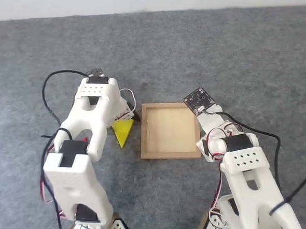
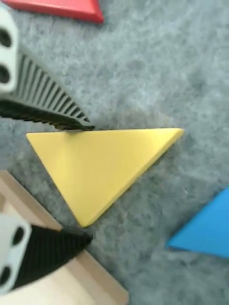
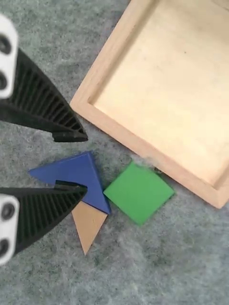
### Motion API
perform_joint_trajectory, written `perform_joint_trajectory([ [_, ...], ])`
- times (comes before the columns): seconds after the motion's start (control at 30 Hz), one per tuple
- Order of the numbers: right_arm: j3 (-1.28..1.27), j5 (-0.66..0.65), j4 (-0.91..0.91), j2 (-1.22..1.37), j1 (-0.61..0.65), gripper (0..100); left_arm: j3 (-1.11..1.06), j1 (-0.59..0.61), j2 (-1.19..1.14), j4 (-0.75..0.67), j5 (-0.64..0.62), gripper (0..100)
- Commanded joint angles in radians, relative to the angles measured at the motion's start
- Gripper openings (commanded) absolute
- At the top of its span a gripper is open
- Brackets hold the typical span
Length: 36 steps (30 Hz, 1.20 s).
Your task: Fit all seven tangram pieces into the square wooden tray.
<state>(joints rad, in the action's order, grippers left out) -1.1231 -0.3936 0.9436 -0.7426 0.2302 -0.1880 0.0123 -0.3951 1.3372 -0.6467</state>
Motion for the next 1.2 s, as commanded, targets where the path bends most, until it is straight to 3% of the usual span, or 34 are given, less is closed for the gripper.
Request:
perform_joint_trajectory([
  [0.0, 0.006, 0.009, -0.013, -0.002, 0.005, 15.4, 0.048, 0.026, 0.008, 0.009, -0.011, 35],
  [0.2, 0.006, 0.009, -0.013, -0.002, 0.005, 15.4, 0.077, 0.026, -0.077, 0.025, -0.011, 35],
  [0.5, 0.006, 0.009, -0.015, -0.002, 0.005, 15.4, 0.289, -0.014, -0.259, 0.180, -0.017, 34],
  [1.17, 0.006, 0.009, -0.015, -0.002, 0.005, 15.4, 0.300, -0.014, -0.269, 0.199, -0.031, 28],
])
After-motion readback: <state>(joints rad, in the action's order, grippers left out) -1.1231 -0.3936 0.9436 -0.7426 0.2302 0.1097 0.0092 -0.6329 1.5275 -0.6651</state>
